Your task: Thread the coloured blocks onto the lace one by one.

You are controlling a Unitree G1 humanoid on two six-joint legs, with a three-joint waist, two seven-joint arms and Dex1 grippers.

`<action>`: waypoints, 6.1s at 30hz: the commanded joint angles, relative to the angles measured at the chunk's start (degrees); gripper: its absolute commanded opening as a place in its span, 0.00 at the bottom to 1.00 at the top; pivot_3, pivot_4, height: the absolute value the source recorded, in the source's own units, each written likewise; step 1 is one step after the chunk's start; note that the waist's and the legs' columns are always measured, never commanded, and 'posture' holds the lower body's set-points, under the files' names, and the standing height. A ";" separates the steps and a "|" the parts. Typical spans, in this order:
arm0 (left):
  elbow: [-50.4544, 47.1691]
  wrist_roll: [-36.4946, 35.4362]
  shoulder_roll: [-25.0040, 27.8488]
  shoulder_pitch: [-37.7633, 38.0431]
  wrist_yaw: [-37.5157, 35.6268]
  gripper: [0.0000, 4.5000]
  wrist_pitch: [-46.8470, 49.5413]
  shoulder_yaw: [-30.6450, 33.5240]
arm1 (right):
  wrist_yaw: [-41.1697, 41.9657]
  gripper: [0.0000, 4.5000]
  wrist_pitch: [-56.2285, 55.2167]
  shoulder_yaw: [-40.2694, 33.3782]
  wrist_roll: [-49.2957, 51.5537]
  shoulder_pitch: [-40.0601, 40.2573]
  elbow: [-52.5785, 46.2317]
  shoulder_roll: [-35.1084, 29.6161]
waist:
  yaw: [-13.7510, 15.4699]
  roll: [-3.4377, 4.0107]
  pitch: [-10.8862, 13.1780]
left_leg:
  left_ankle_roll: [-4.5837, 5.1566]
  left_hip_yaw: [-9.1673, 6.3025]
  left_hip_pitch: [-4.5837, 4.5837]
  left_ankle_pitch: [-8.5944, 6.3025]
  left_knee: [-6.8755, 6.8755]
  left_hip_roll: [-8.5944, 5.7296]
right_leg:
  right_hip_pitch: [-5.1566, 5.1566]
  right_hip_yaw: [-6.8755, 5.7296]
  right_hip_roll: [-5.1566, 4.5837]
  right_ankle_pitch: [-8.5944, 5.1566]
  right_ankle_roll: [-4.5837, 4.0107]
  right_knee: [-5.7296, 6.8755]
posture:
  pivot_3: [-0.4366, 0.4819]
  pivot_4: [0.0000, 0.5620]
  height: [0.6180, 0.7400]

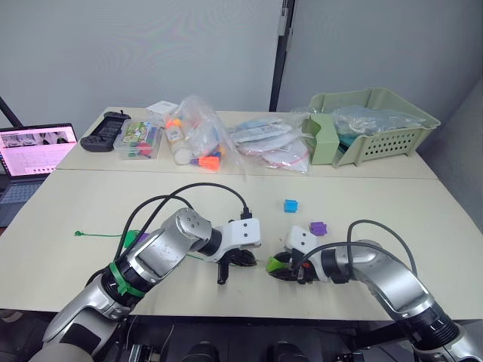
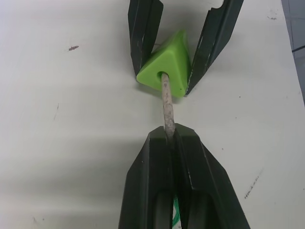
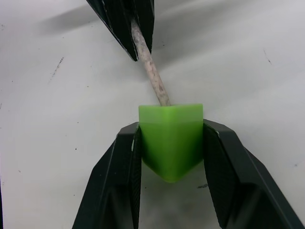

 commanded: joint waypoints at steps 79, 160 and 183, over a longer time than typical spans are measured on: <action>14.54 5.00 -10.55 4.89 -2.65 0.06 -24.32 4.89 | 1.42 0.29 5.26 5.87 -2.03 -3.12 -1.19 0.93 | -0.06 0.00 -0.01 | 0.00 -0.01 0.04 0.00 -0.02 0.03 | -0.01 0.00 0.01 0.01 -0.03 0.03 | 0.48 0.27 1.00; 22.99 9.15 -12.61 1.68 -5.00 0.37 -31.21 0.09 | -2.61 1.00 2.17 -5.57 2.15 6.62 -6.95 -5.00 | 0.53 -0.01 0.00 | 0.00 0.04 -0.13 0.00 0.03 -0.07 | -0.02 0.00 -0.05 0.02 0.02 -0.13 | 0.48 0.27 1.00; 21.74 9.43 -10.73 2.40 -7.09 0.30 -30.28 0.48 | -0.44 0.00 -1.83 -2.12 -0.50 4.46 -3.71 -5.95 | 0.08 0.00 -0.01 | 0.00 0.02 -0.02 0.00 0.02 0.00 | 0.03 0.00 0.01 0.02 0.02 -0.07 | 0.48 0.27 1.00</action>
